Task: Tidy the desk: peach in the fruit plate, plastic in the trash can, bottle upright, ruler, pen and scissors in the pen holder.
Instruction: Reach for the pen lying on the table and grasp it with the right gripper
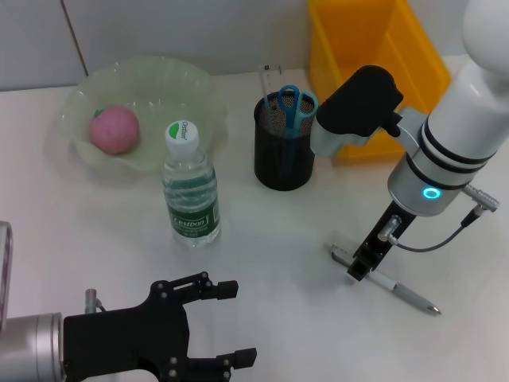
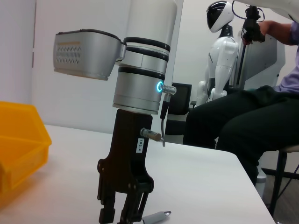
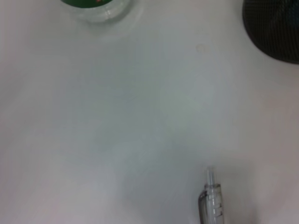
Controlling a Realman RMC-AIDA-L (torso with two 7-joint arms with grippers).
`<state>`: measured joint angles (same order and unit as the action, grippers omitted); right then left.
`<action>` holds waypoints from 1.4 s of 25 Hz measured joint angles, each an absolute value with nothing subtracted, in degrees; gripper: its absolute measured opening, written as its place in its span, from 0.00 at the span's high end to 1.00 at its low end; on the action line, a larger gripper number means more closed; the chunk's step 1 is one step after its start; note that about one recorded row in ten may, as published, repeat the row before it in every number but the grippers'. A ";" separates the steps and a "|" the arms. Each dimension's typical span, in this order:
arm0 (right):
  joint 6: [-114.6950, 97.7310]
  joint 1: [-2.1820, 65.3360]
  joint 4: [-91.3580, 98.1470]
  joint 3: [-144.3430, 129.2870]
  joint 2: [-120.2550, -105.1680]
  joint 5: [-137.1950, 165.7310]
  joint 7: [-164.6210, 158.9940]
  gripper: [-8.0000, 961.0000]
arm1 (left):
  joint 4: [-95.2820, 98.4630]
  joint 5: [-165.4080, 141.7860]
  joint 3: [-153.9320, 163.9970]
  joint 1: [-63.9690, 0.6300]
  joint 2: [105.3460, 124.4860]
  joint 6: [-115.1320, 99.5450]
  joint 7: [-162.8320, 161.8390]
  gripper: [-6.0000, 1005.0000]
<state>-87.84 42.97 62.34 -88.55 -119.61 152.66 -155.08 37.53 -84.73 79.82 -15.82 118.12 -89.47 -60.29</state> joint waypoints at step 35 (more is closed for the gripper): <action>-88.07 44.34 61.52 -90.70 -119.54 153.17 -156.44 0.64 | 37.44 -84.73 79.62 -15.59 118.10 -89.60 -60.23 0.16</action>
